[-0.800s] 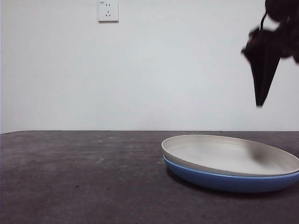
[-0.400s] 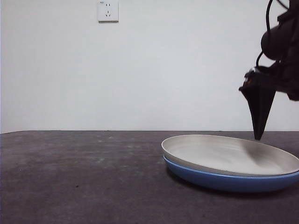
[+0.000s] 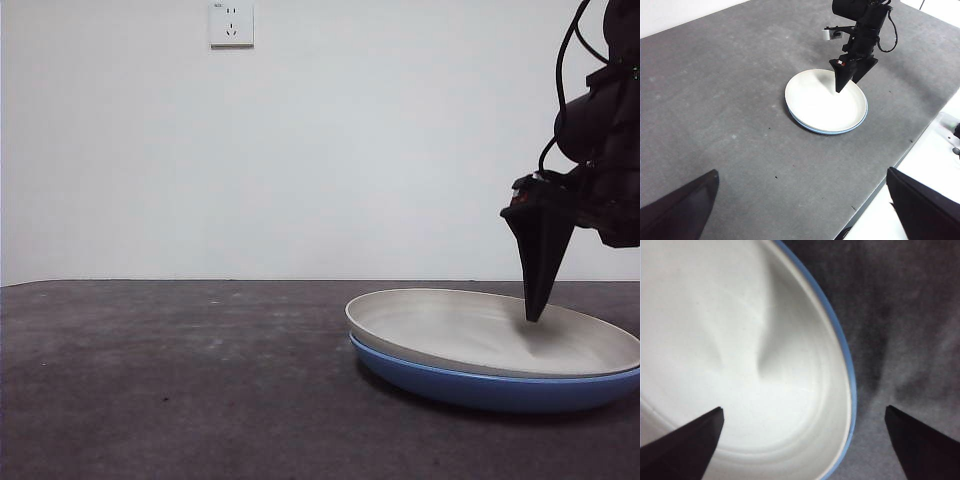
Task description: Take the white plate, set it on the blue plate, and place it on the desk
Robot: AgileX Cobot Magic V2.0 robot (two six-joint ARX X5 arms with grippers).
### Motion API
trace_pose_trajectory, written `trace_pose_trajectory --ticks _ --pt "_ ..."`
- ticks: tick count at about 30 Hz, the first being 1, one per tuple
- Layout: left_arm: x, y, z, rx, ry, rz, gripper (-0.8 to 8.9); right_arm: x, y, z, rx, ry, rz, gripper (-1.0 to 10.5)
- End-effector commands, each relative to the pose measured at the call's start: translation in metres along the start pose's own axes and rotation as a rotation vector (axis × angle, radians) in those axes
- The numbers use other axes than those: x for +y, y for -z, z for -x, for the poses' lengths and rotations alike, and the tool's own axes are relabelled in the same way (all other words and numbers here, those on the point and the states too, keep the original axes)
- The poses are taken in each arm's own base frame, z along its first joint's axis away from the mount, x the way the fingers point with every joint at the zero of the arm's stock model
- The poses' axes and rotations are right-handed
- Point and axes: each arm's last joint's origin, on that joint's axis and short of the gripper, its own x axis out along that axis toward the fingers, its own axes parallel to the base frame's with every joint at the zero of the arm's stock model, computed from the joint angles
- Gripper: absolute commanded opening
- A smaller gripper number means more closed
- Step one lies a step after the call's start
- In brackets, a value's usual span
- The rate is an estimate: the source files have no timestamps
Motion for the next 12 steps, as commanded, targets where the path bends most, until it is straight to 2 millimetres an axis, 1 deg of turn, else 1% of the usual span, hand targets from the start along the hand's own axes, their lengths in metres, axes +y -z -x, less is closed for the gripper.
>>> trace_pose_trajectory --ticks 1,7,10,12 --pt "-0.0004 -0.0024 0.0014 -0.012 0.006 -0.018 6.62 -0.0044 -0.0066 -0.0057 0.016 -0.002 0.004 4.2" --pt "-0.0004 -0.0021 0.0014 -0.009 0.006 -0.018 6.62 -0.0076 -0.0069 -0.0054 0.019 -0.003 0.009 1.5" --pt "-0.0003 -0.0021 0.0014 -0.009 0.000 -0.017 6.62 -0.0089 -0.0069 -0.0050 0.019 -0.003 0.006 1.2" --pt "-0.0003 -0.0021 0.0014 -0.009 0.000 -0.017 6.62 -0.0092 -0.0068 -0.0052 0.020 -0.003 0.005 0.6"
